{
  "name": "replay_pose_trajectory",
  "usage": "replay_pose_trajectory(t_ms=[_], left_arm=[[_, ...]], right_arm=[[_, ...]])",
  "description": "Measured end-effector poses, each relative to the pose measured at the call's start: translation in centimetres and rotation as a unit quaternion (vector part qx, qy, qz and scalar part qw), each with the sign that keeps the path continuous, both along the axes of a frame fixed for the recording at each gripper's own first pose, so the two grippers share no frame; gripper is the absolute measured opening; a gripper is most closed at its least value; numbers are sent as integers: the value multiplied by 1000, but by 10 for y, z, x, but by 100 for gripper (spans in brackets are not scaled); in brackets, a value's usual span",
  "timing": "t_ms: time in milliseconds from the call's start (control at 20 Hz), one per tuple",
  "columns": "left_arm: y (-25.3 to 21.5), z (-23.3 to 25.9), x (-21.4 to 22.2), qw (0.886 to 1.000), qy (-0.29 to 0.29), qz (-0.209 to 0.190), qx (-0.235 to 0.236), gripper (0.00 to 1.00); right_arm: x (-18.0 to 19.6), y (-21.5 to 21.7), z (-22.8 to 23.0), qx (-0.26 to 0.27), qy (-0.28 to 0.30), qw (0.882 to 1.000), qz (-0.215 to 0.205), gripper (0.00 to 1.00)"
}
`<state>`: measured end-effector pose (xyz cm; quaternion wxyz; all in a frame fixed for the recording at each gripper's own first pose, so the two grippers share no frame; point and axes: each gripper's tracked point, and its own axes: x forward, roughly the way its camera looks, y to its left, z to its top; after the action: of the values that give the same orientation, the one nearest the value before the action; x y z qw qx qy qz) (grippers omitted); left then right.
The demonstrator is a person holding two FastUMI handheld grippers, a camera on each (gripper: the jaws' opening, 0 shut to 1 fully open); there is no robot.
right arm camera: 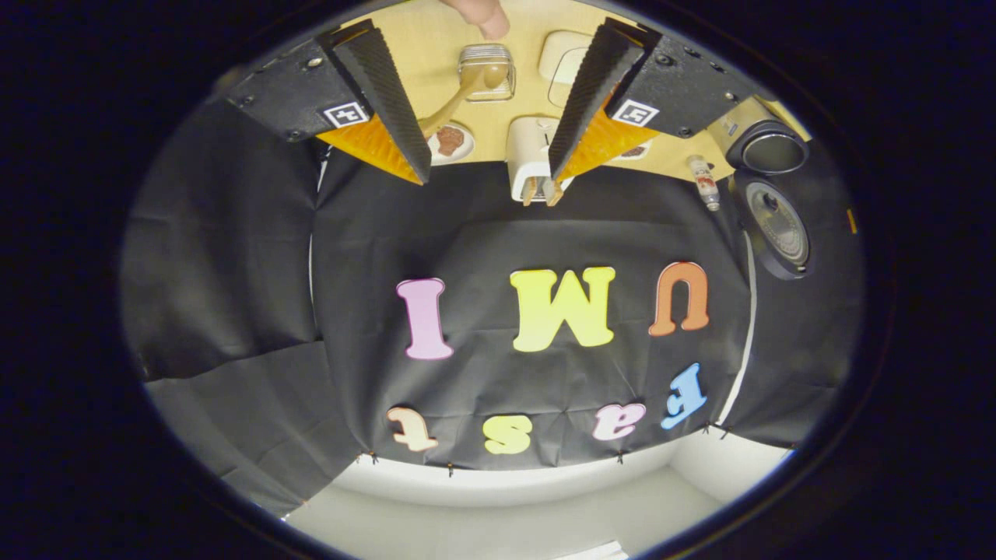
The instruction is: Close the left gripper, press the button to open the rice cooker; take a wooden spoon from the chopstick holder with the right hand, scoop a spoonful of rice and pour it into the rice cooker, then put the wooden spoon back into the chopstick holder.
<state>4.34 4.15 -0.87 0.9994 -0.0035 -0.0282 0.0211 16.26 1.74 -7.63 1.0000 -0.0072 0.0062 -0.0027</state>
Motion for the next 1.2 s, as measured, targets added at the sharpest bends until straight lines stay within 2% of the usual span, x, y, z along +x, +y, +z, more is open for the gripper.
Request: replay_pose_trajectory(t_ms=[300, 600, 700, 950, 1100, 1200], left_arm=[[26, 60, 8, 998, -21, 23, 46, 94], [55, 107, 41, 999, -26, 39, 19, 94], [69, 121, 59, 998, -32, 52, 14, 94], [84, 145, 123, 998, -55, 40, -13, 94], [91, 137, 166, 998, -32, 45, -12, 94], [83, 132, 189, 999, -17, 33, -21, 94]], right_arm=[[-57, 10, 9, 8, -15, 1000, 11, 98], [-81, 20, 2, 9, -18, 999, 29, 98], [-84, 24, -3, 10, -12, 999, 36, 98], [-90, 32, -8, 12, -5, 998, 54, 98], [-88, 37, -6, 12, -7, 998, 66, 98], [-88, 40, -7, 12, -8, 997, 71, 98]])
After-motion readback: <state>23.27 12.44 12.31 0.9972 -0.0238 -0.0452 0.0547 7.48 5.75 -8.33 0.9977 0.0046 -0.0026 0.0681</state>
